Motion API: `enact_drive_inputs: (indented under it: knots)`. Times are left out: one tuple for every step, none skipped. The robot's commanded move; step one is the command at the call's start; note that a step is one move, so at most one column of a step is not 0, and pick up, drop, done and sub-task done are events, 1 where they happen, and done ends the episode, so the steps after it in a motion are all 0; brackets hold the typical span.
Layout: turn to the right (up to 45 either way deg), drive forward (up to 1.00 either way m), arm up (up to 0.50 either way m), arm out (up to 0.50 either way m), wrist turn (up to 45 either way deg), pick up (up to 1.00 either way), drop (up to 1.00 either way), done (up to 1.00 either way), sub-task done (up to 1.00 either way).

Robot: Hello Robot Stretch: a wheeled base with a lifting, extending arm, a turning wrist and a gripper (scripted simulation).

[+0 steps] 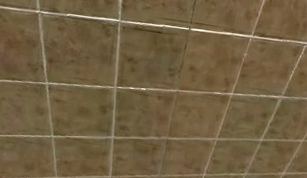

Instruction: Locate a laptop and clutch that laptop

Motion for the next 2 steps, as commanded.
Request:
enact_drive_inputs:
  knots:
    - [45.0, 0.0, 0.0, 0.0, 0.0, 0.0, 0.0, 0.0, 0.0]
    - [45.0, 0.0, 0.0, 0.0, 0.0, 0.0, 0.0, 0.0, 0.0]
